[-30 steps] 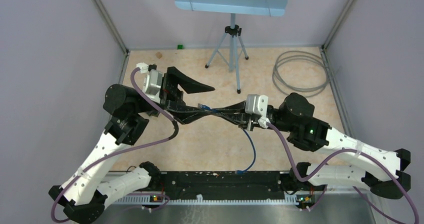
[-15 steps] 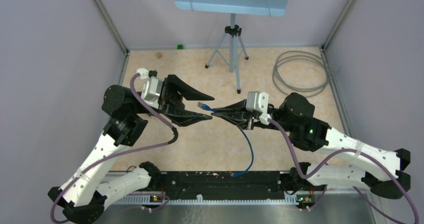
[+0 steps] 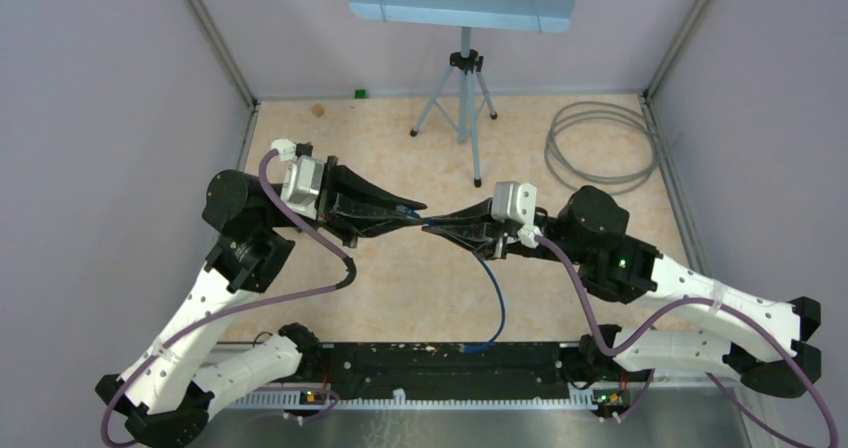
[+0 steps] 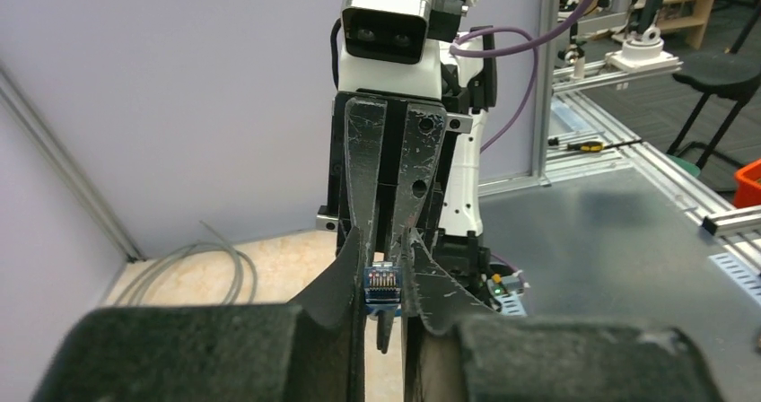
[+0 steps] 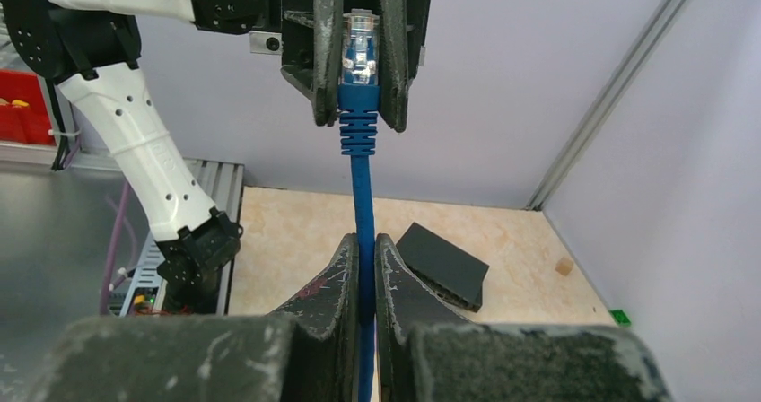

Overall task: Insert the plug into the switch port
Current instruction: Pick up the connector from the center of the board.

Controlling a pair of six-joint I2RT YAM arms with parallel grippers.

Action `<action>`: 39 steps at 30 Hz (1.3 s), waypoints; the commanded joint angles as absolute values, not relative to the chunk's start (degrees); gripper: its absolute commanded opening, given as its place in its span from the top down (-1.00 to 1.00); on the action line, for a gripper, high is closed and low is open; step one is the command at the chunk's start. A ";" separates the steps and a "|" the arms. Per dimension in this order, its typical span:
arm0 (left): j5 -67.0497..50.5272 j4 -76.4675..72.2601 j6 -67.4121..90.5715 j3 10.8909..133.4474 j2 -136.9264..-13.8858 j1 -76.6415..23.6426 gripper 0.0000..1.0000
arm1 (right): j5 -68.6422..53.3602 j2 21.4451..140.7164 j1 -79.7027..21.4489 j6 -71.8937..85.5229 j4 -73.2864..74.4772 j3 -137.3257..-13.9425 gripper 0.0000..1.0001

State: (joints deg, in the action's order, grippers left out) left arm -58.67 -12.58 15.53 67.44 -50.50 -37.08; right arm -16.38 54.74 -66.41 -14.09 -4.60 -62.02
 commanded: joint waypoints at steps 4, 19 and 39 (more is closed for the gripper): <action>-56.91 -10.41 14.34 69.08 -49.77 -37.10 1.00 | -15.94 53.09 -66.97 -13.53 -10.67 -61.98 0.70; -55.21 -13.59 16.38 67.47 -48.98 -37.14 1.00 | -19.82 55.14 -66.97 -7.51 -26.29 -57.09 0.13; -54.91 -14.60 17.25 66.71 -48.15 -37.11 0.33 | -20.56 58.97 -66.97 -2.45 -33.12 -56.82 1.00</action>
